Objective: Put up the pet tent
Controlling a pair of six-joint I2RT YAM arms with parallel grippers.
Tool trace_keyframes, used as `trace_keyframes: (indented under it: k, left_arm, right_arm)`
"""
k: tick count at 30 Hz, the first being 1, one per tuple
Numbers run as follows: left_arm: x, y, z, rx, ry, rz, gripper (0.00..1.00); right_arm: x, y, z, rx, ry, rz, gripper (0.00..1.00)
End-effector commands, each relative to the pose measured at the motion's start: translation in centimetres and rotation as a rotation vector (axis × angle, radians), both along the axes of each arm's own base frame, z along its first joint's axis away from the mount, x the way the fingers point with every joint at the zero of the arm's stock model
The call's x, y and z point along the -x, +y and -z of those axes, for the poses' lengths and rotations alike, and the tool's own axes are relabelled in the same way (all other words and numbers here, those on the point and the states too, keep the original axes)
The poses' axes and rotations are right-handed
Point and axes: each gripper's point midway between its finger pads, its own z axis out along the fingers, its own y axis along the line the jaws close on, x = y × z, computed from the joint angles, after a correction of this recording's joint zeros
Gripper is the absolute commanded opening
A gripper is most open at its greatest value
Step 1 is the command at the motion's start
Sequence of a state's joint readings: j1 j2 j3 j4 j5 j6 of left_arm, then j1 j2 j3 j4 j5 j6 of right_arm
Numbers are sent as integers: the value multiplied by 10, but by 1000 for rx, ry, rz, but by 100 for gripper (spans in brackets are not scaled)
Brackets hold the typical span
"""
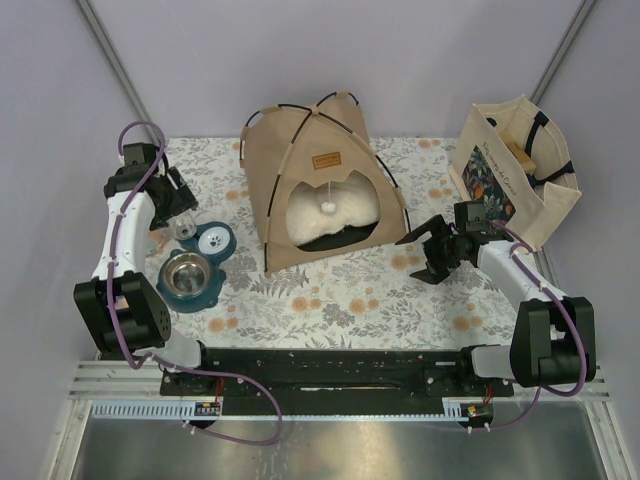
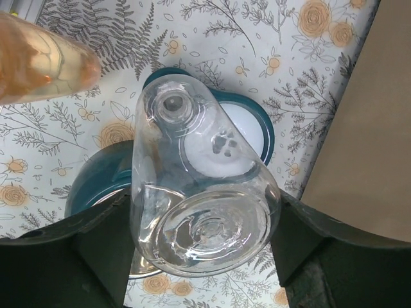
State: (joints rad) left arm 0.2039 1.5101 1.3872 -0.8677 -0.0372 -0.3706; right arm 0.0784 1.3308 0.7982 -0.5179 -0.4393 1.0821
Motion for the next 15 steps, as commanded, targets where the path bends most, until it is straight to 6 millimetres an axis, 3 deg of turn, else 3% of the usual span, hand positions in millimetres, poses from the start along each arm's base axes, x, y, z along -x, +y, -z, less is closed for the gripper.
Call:
trace_keyframes:
  k: [1,8,15]
  left_arm:
    - [1,11,8,17,40,-42,78]
    - [2,18,8,15,31,-63,99]
    - [3,20,-11,1,-19,-69,99]
  right_arm:
    - [-2,3,-10,-27,-36,1,98]
    - [-4,1,-14,-23,-48,12,98]
    - [-4,1,-15,-24,-50,13,98]
